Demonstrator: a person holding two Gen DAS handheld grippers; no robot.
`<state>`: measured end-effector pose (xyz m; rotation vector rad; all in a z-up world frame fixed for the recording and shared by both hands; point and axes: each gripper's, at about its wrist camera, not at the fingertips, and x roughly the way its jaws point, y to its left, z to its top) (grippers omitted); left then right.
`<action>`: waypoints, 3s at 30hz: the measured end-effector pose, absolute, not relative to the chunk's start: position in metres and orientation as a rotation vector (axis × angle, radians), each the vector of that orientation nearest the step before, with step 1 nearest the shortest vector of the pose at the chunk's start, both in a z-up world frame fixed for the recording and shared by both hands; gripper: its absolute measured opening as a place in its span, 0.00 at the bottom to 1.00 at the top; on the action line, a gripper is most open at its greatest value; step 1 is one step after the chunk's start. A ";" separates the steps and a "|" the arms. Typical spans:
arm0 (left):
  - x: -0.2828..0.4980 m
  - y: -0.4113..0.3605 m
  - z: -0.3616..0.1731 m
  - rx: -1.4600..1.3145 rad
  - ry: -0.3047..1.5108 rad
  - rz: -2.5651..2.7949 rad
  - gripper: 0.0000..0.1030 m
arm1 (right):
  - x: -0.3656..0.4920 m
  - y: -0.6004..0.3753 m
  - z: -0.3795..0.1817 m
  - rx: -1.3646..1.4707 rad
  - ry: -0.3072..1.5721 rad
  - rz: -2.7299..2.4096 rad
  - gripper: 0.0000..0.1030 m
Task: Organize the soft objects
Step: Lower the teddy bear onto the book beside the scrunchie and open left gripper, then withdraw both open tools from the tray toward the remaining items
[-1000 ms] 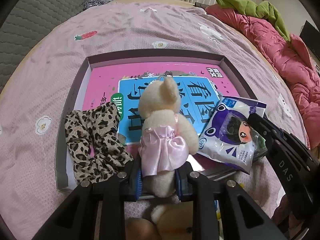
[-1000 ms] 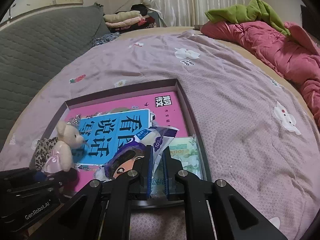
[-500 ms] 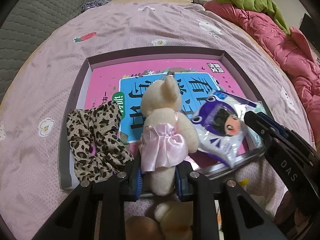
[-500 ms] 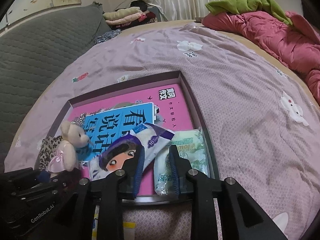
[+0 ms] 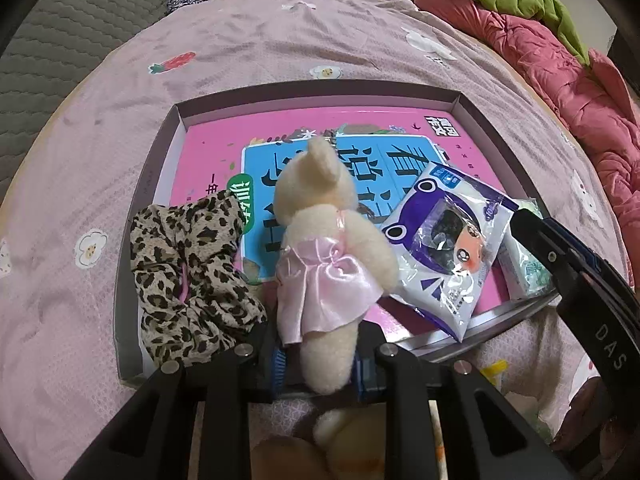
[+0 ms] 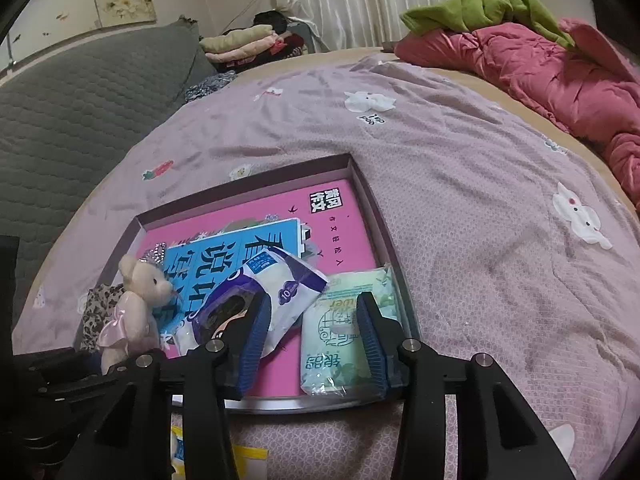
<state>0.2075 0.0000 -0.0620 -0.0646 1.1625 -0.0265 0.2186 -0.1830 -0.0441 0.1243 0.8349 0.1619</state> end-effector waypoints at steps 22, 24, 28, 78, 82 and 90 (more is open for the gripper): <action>0.200 0.002 -0.053 -0.107 1.133 -0.053 0.25 | 0.217 -0.183 -0.038 0.128 0.817 0.177 0.46; 0.200 0.002 -0.053 -0.106 1.131 -0.052 0.25 | 0.218 -0.183 -0.039 0.127 0.818 0.178 0.46; 0.199 0.003 -0.051 -0.107 1.107 -0.060 0.25 | 0.218 -0.183 -0.040 0.130 0.824 0.183 0.46; 0.173 0.051 -0.020 -0.244 1.017 -0.038 0.51 | 0.217 -0.182 -0.035 0.107 0.798 0.192 0.70; 0.170 0.058 -0.017 -0.258 1.007 -0.020 0.51 | 0.215 -0.184 -0.034 0.097 0.794 0.188 0.72; 0.162 0.057 -0.012 -0.263 1.002 -0.029 0.51 | 0.208 -0.187 -0.026 0.096 0.757 0.216 0.72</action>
